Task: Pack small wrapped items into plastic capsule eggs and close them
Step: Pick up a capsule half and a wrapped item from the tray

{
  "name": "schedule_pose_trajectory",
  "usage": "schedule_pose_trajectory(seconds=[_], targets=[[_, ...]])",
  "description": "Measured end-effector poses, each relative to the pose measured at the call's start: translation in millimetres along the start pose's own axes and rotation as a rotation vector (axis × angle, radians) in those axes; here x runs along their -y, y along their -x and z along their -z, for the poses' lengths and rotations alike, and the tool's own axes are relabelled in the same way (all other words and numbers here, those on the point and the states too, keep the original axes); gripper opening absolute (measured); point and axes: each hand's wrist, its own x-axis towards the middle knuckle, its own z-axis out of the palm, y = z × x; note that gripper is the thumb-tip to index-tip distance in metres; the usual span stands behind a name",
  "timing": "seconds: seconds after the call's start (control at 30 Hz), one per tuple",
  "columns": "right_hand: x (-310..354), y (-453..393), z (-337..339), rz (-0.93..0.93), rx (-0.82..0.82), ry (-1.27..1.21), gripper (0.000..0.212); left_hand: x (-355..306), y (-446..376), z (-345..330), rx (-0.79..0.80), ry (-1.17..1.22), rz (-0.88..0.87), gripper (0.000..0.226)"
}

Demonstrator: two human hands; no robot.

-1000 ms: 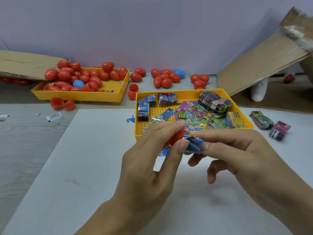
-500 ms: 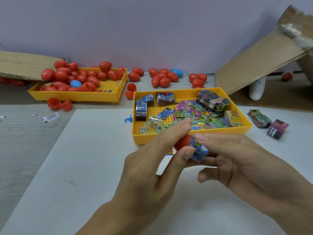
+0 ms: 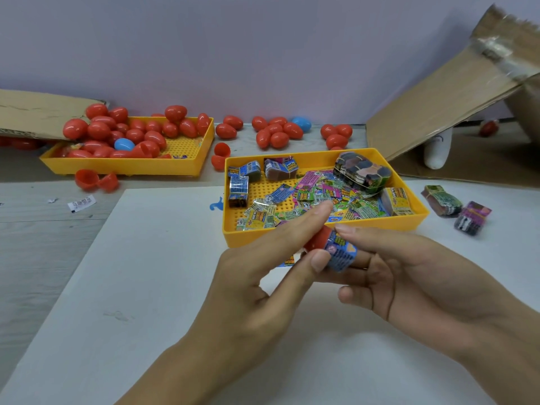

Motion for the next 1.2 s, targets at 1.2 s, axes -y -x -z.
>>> schedule_pose_trajectory(seconds=[1.2], targets=[[-2,2,-5,0.041,-0.025,0.127,0.034,15,3,-2,-0.128,0.198,-0.005,0.041]])
